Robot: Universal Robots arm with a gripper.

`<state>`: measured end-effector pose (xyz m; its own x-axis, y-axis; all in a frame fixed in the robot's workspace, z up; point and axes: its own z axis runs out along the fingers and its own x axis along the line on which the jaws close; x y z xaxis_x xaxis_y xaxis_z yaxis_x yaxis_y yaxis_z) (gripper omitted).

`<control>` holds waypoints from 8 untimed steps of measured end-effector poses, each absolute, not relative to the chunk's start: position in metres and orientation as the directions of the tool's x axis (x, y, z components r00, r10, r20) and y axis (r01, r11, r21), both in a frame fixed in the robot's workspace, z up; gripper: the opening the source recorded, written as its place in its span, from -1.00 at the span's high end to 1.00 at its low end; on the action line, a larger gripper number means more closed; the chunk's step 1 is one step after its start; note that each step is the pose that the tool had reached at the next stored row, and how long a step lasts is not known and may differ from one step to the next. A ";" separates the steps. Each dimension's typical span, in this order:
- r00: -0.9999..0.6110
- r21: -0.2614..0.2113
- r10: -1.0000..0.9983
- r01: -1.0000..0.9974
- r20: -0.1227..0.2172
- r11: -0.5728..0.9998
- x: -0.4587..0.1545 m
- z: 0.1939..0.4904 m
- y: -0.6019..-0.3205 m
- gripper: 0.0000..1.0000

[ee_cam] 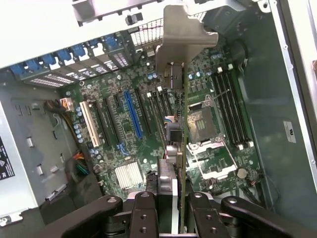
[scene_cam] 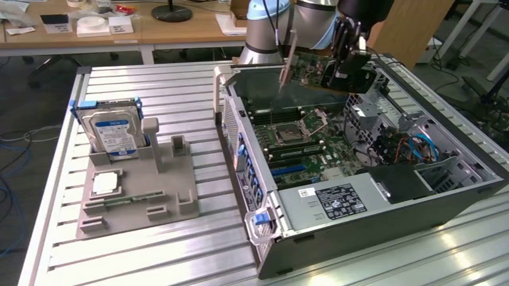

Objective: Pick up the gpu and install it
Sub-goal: 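Insert the gpu into the slot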

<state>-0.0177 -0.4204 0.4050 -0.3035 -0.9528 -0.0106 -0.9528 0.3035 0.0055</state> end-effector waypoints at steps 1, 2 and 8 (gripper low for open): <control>-0.300 0.004 -0.954 -0.954 -0.011 0.300 -0.018 0.405 -0.420 0.44; -0.297 0.001 -0.955 -0.955 -0.012 0.297 -0.018 0.405 -0.420 0.44; -0.279 -0.015 -0.960 -0.960 -0.017 0.280 -0.018 0.403 -0.420 0.44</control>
<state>-0.0177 -0.4204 0.4029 -0.2794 -0.9600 -0.0171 -0.9600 0.2797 -0.0154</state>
